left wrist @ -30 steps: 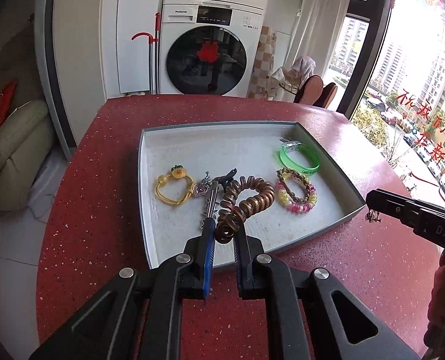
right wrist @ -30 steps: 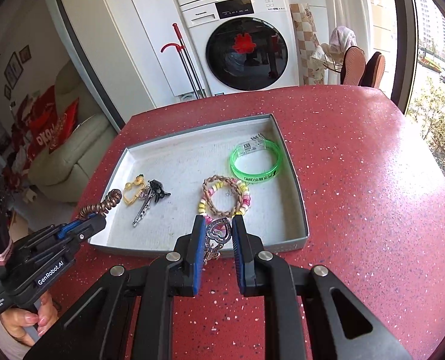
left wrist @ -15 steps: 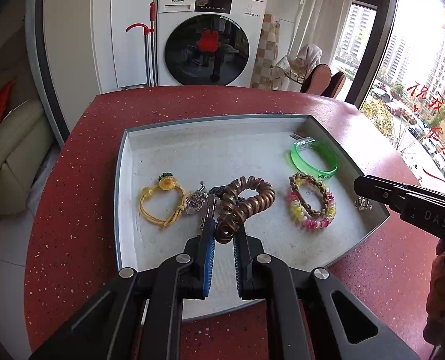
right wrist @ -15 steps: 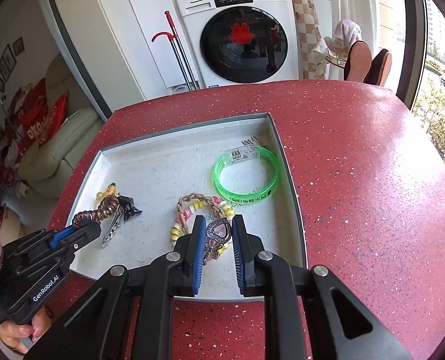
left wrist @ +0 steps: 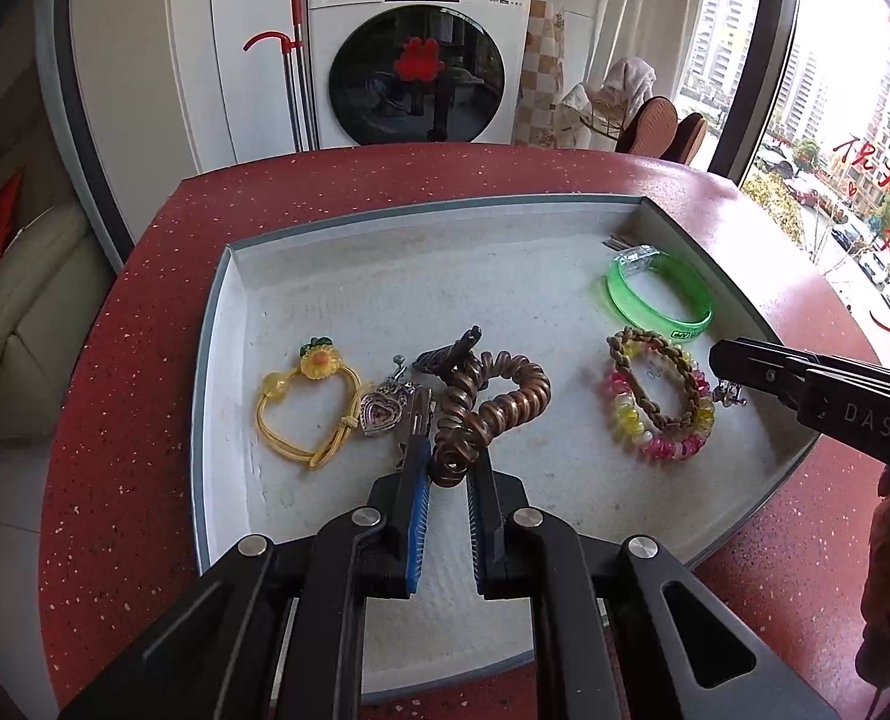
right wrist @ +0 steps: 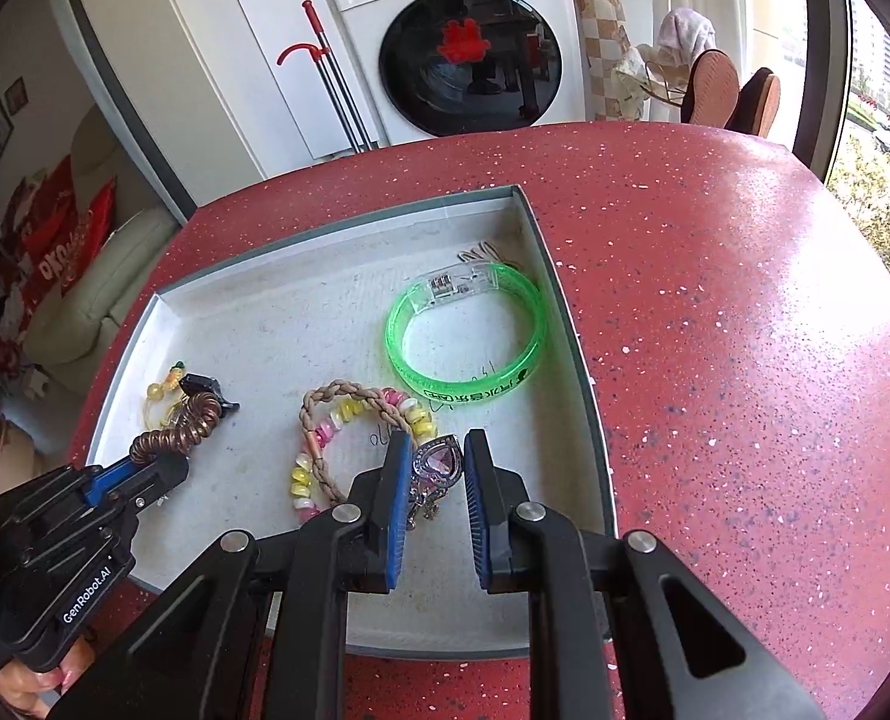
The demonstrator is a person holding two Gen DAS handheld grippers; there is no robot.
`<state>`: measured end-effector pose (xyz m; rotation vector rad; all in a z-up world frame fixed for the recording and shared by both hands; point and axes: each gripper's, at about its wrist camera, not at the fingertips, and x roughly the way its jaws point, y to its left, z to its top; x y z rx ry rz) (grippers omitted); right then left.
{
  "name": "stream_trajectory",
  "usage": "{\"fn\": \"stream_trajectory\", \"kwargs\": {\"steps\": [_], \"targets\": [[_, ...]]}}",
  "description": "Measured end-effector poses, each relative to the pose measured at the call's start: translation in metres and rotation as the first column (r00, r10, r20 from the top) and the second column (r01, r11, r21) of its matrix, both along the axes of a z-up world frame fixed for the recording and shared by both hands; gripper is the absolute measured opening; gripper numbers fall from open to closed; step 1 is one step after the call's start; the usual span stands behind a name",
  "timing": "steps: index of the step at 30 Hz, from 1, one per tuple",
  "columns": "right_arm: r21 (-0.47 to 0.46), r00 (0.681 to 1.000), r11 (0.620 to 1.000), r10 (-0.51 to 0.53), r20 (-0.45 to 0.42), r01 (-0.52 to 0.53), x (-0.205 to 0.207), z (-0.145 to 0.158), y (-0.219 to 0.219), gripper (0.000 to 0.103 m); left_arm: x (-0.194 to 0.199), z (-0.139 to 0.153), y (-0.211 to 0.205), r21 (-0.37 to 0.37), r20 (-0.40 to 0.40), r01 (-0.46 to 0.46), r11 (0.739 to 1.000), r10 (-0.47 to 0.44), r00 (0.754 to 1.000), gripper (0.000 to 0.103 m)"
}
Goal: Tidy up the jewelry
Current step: 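Open the right tool to drop the heart pendant while the left releases the coil hair tie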
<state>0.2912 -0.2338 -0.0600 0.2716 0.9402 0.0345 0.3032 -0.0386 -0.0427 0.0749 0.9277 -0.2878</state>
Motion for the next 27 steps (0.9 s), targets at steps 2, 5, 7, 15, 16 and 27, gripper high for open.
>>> {"fn": "stream_trajectory", "kwargs": {"steps": [2,5,7,15,16,27], "targets": [[-0.001,1.000,1.000,-0.002,-0.004,0.002,0.000,-0.003,0.000,0.019,0.001,-0.003,0.000,0.007,-0.007,-0.002,1.000,0.002,1.000,0.030],[-0.008,1.000,1.000,-0.003,-0.004,0.003,0.001,-0.004,0.000,0.020,0.000,-0.004,-0.001,0.033,0.007,-0.005,0.999,0.005,1.000,0.030],[-0.013,1.000,1.000,0.001,-0.006,-0.001,0.001,-0.004,0.001,0.020,-0.001,-0.005,-0.003,0.051,0.013,0.000,0.999,-0.001,1.000,0.030],[0.003,1.000,1.000,0.009,-0.009,-0.009,0.000,-0.005,0.002,0.025,-0.003,-0.005,-0.010,0.099,0.028,0.009,0.995,-0.012,1.000,0.030],[0.009,1.000,1.000,0.013,-0.006,-0.013,-0.001,-0.004,0.003,0.028,-0.003,-0.005,-0.010,0.098,0.028,0.011,0.995,-0.014,1.000,0.030],[0.029,1.000,1.000,0.008,0.028,-0.009,-0.013,0.009,0.003,0.046,-0.007,-0.001,-0.011,0.099,0.044,-0.006,0.995,0.001,0.999,0.030]]}}
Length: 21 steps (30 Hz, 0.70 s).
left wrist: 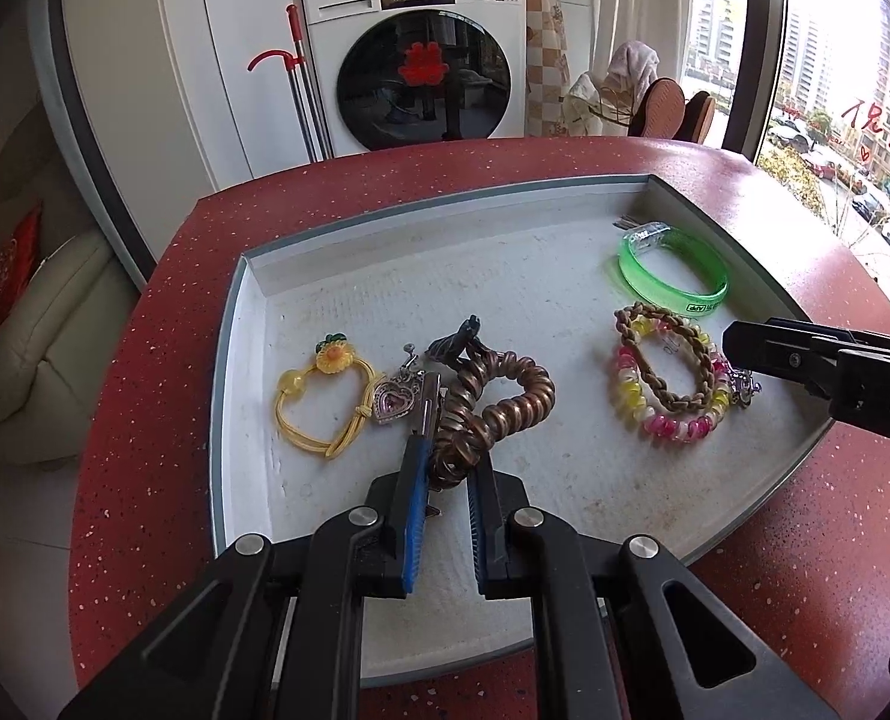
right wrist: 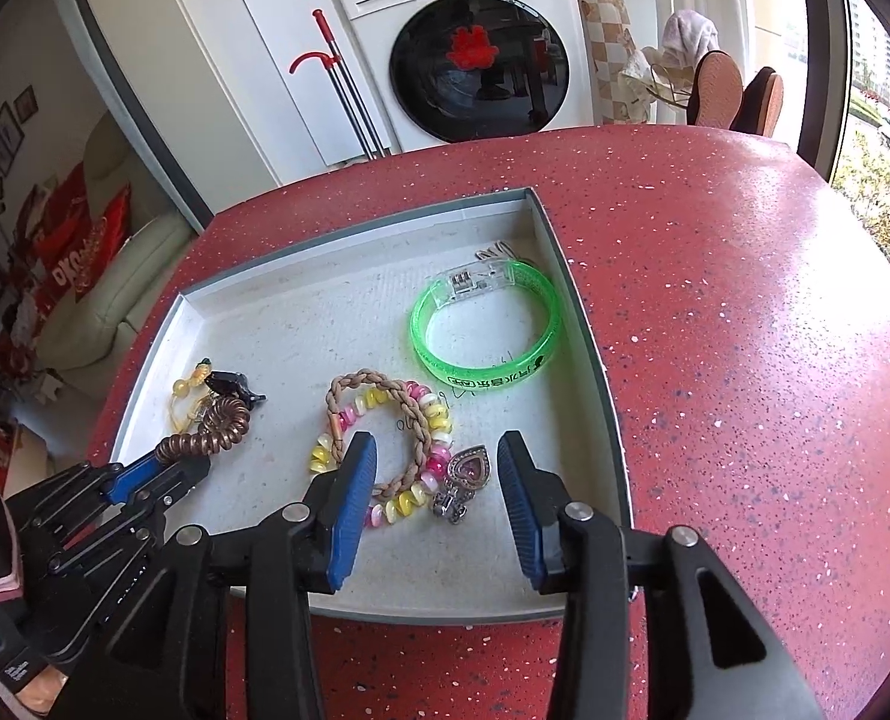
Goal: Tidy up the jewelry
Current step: 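Open the right tool to drop the heart pendant while the left releases the coil hair tie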
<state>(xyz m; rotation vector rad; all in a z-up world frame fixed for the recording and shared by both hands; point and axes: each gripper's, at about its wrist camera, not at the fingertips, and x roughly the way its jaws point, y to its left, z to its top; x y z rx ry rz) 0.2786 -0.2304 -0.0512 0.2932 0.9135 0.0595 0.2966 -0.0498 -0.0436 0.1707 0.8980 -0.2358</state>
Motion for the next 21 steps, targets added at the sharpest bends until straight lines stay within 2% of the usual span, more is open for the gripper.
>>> {"fn": "stream_trajectory", "kwargs": {"steps": [3,4,5,7,9,19,20,21], "targets": [[0.007,1.000,1.000,-0.008,0.011,0.008,-0.003,0.004,-0.001,0.046,-0.001,0.001,-0.001,0.003,0.009,0.009,1.000,-0.009,1.000,0.031],[0.008,1.000,1.000,-0.011,0.015,0.011,-0.005,0.006,-0.003,0.046,-0.002,0.002,-0.002,0.010,0.016,0.010,1.000,-0.010,1.000,0.035],[0.008,1.000,1.000,-0.014,0.018,0.013,-0.005,0.007,-0.003,0.046,-0.003,0.003,-0.002,0.015,0.022,0.008,1.000,-0.008,1.000,0.062],[0.008,1.000,1.000,-0.016,0.021,0.016,-0.006,0.010,-0.003,0.046,-0.008,0.009,-0.001,0.006,0.063,0.001,1.000,-0.001,0.998,0.097],[0.007,1.000,1.000,-0.014,0.020,0.014,-0.006,0.011,-0.003,0.046,-0.012,0.016,-0.001,0.003,0.100,0.010,1.000,-0.010,0.995,0.097],[-0.016,1.000,1.000,0.003,0.012,-0.003,-0.010,0.014,0.005,0.047,-0.012,0.020,0.006,-0.008,0.067,-0.025,1.000,0.026,0.997,0.098],[-0.019,1.000,1.000,0.004,0.013,-0.004,-0.011,0.014,0.006,0.048,-0.012,0.020,0.007,-0.008,0.066,-0.031,0.999,0.032,0.997,0.103],[-0.023,1.000,1.000,0.006,0.014,-0.006,-0.011,0.015,0.007,0.049,-0.012,0.020,0.009,-0.007,0.068,-0.041,0.999,0.042,0.997,0.103]]}}
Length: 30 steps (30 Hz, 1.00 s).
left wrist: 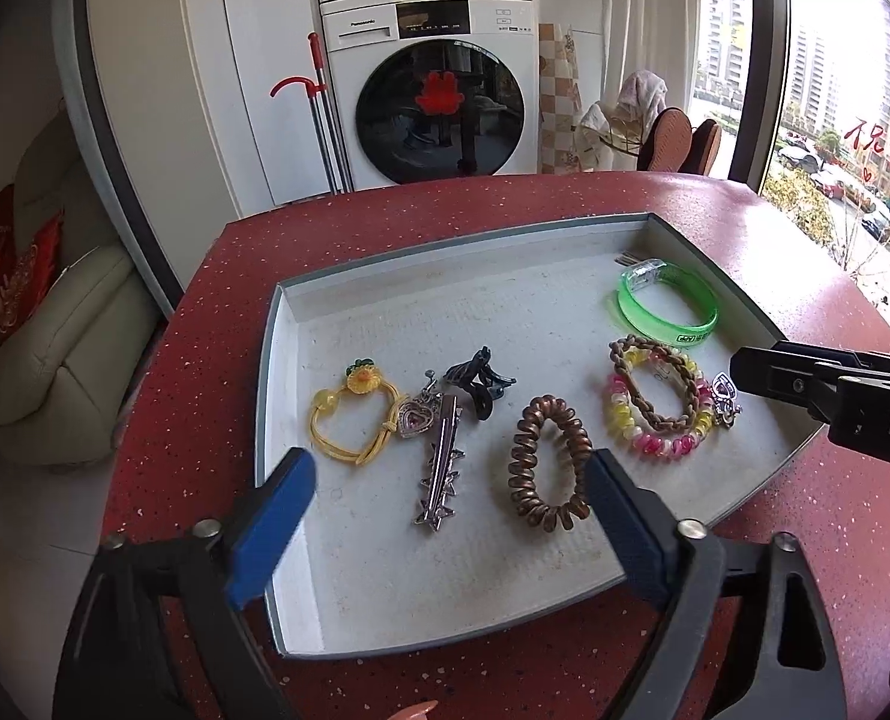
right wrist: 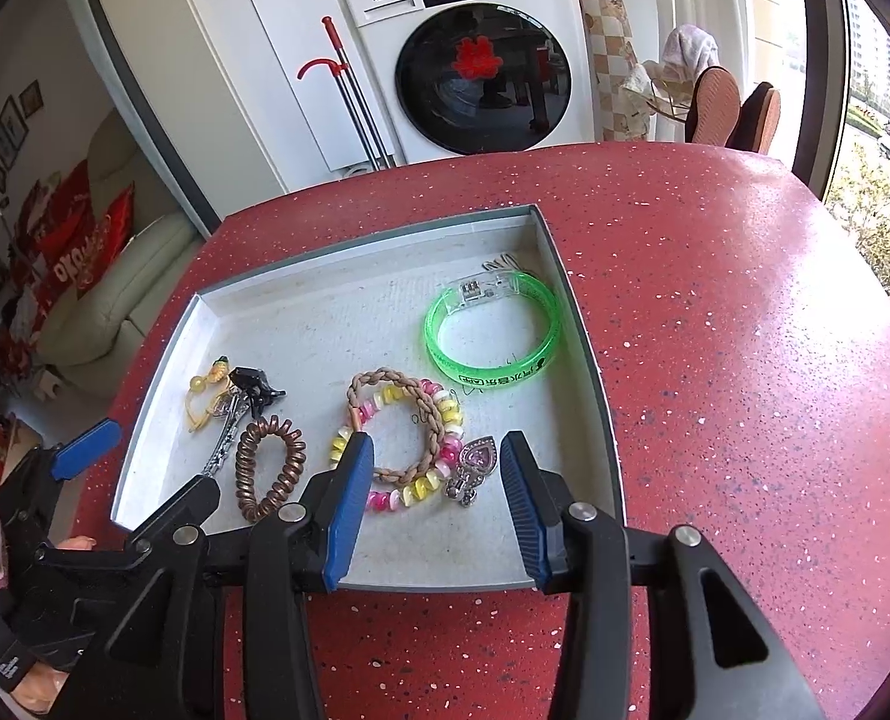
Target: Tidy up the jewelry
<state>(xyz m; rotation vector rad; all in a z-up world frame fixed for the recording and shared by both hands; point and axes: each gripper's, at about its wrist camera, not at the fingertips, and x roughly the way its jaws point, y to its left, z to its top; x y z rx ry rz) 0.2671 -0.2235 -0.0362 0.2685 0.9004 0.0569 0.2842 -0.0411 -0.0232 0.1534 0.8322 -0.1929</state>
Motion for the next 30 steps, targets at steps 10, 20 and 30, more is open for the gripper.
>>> {"fn": "stream_trajectory", "kwargs": {"steps": [10,20,30], "targets": [[-0.075,0.998,0.997,0.011,0.056,-0.007,-0.015,0.013,0.013,0.081,-0.011,0.006,0.004,-0.016,0.005,-0.014,1.000,0.014,1.000,0.103],[-0.123,0.993,0.992,-0.003,0.115,0.017,-0.044,0.018,0.018,0.089,-0.035,0.011,0.010,-0.012,0.022,-0.073,0.997,0.073,0.997,0.103],[-0.128,0.982,0.990,-0.041,0.185,0.065,-0.074,0.020,0.021,0.089,-0.067,0.015,0.019,-0.040,0.063,-0.135,0.990,0.137,0.989,0.103]]}}
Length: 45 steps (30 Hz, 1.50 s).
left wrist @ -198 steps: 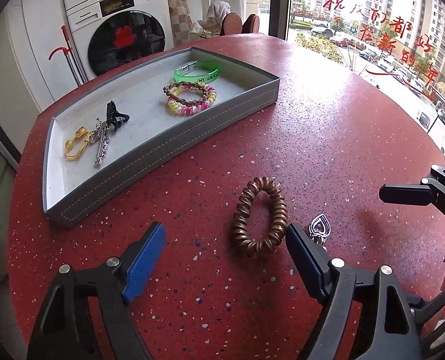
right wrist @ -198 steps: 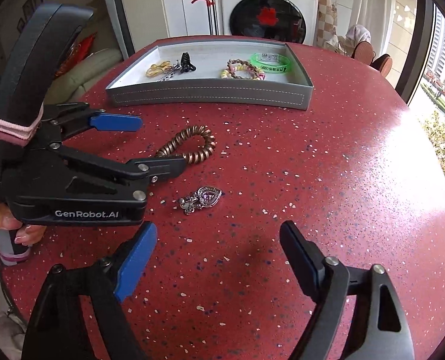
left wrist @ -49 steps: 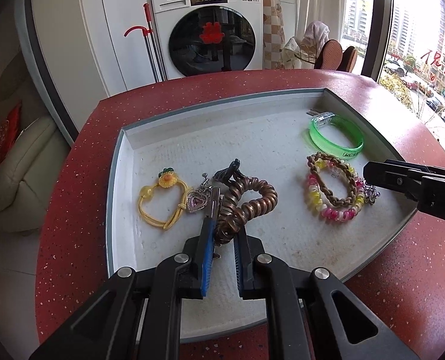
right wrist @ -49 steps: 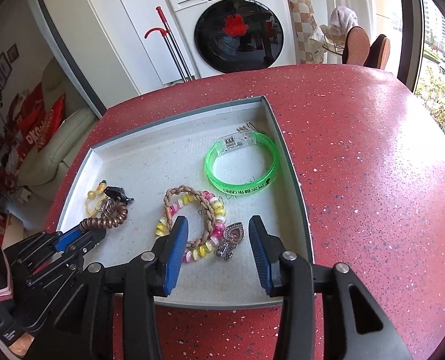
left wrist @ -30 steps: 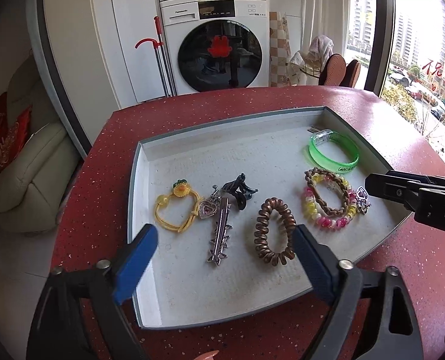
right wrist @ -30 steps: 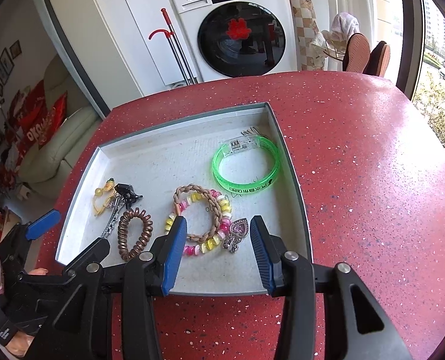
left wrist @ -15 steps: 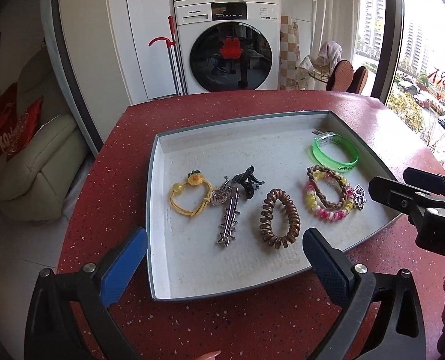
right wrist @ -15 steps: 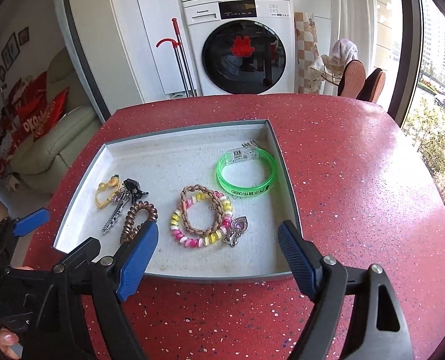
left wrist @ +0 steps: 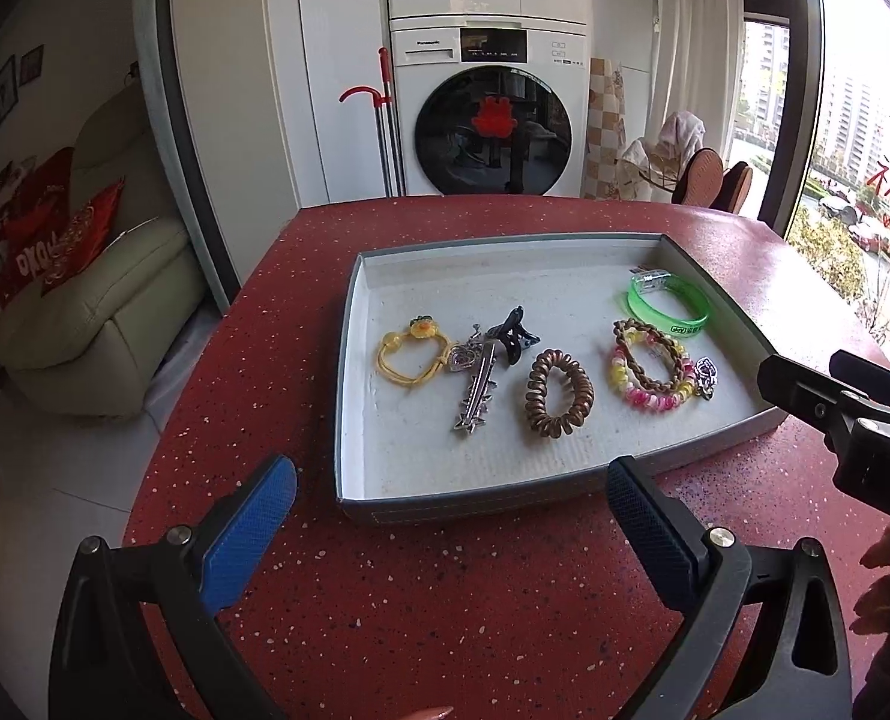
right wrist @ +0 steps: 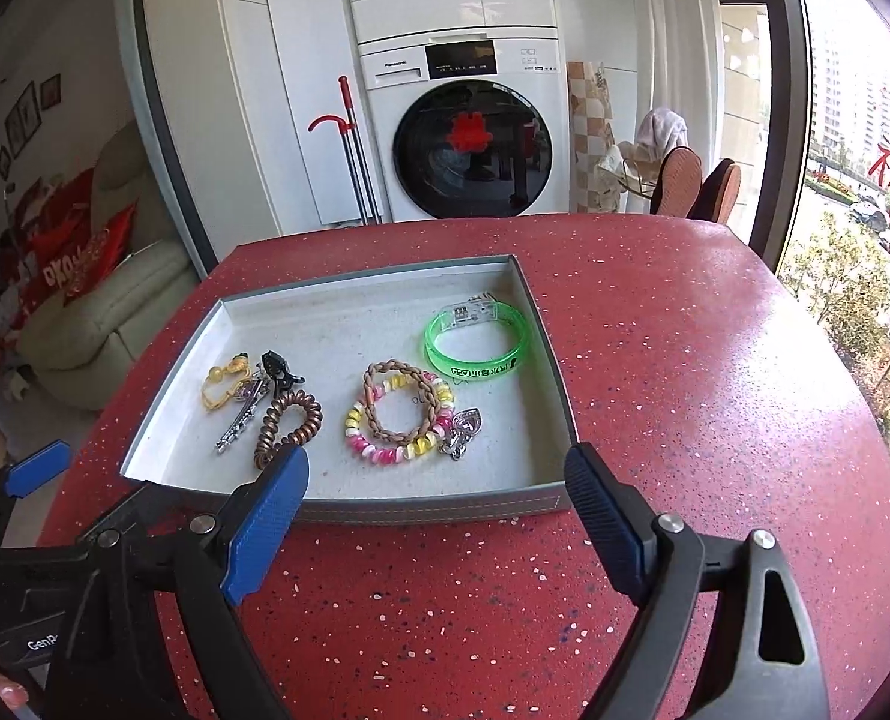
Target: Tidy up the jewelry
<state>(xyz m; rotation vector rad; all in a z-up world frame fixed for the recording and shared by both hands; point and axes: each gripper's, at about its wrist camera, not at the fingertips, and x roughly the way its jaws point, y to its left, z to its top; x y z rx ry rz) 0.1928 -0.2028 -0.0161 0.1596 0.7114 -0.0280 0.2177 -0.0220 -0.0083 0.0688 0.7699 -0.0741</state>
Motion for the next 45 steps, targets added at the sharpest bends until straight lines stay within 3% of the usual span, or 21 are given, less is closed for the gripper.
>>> {"fn": "stream_trajectory", "kwargs": {"steps": [15,45], "targets": [[-0.106,0.999,0.994,-0.021,0.048,0.026,-0.034,-0.003,0.009,0.089,-0.030,0.000,0.001,-0.026,0.075,-0.080,0.996,0.082,0.994,0.103],[-0.114,0.999,0.993,-0.027,0.044,0.032,-0.039,0.000,0.015,0.089,-0.041,-0.004,-0.002,-0.024,0.067,-0.089,0.996,0.091,0.994,0.103]]}}
